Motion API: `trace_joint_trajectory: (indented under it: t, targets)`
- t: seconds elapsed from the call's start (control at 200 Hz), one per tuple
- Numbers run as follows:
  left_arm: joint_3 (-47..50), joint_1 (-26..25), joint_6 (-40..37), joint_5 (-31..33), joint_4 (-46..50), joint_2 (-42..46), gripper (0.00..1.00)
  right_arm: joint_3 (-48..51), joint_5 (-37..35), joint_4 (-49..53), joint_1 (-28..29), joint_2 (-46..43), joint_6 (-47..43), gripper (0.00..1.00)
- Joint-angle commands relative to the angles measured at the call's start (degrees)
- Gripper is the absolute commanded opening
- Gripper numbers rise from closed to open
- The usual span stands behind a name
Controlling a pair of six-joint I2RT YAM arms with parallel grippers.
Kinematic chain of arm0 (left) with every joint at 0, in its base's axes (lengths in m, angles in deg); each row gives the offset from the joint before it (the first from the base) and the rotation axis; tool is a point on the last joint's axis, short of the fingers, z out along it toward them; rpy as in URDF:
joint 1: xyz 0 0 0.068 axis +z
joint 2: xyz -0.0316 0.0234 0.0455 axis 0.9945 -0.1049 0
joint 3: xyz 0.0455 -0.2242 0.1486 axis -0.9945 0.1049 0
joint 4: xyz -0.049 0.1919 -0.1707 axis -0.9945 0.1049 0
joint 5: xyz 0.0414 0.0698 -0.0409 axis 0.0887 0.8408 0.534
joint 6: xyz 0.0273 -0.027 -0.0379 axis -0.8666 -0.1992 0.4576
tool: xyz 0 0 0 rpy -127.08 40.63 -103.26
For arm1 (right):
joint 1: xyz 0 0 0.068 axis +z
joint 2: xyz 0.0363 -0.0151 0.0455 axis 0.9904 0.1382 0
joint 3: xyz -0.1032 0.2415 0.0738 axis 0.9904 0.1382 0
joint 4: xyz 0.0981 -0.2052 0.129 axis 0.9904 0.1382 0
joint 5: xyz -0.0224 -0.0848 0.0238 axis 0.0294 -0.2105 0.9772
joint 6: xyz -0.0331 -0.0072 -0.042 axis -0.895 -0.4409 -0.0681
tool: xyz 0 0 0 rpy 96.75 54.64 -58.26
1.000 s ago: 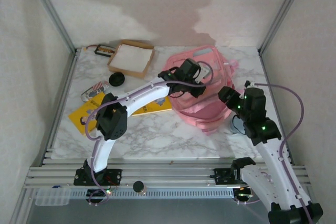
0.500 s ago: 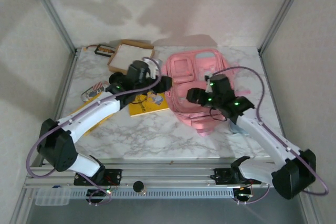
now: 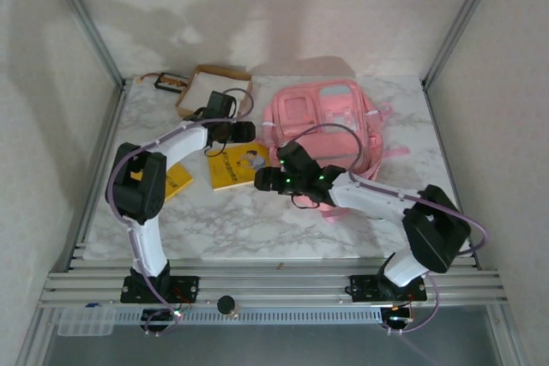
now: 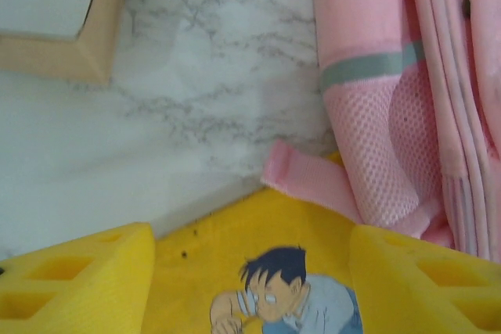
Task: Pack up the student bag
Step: Rotate the book at the center of the table.
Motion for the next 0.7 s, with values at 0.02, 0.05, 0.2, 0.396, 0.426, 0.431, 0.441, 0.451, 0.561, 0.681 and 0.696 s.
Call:
trace_joint_trajectory:
  t: [0.02,0.05,0.2,0.396,0.426,0.431,0.441,0.451,0.561,0.681,0.696]
  targets:
    - [-5.1,0.8,-4.4,-1.5,1.4,-4.0,0.67,-2.1,-2.5,-4.9,1.7,4.5,2.2,0.73]
    - [-5.7,0.9,-4.5,-1.0,1.6,-5.0,0.67,-2.3,-2.3,-5.5,1.8,5.5,2.4,0.73]
    - [-7.0,1.9,-5.4,-3.3,4.0,-7.7,0.67,-3.2,-1.8,-7.7,2.0,9.8,3.6,0.73]
    - [-5.4,2.7,-5.7,-3.7,4.2,-9.5,0.68,-4.9,-3.1,-7.5,2.2,13.0,3.4,0.74]
    - [-5.5,2.7,-5.8,-3.8,4.5,-9.9,0.68,-5.1,-3.3,-7.5,2.2,13.4,3.4,0.74]
    - [-5.6,2.8,-5.8,-3.8,4.6,-10.0,0.68,-5.2,-3.3,-7.4,2.2,13.5,3.4,0.74]
    - [-5.6,2.8,-5.8,-3.8,4.7,-10.2,0.68,-5.3,-3.3,-7.4,2.2,13.7,3.5,0.74]
    - [-5.6,2.8,-5.8,-3.8,4.9,-10.4,0.68,-5.4,-3.3,-7.3,2.2,13.9,3.5,0.74]
    - [-6.6,3.3,-5.9,-5.4,6.4,-12.3,0.63,-6.2,-3.3,-7.3,2.2,15.4,3.7,0.74]
    - [-6.2,3.6,-5.4,-5.7,6.8,-12.8,0.63,-6.4,-3.7,-7.7,2.3,16.3,4.0,0.74]
    - [-6.0,3.6,-5.3,-5.7,6.9,-12.7,0.63,-6.5,-3.8,-7.6,2.3,16.5,4.1,0.74]
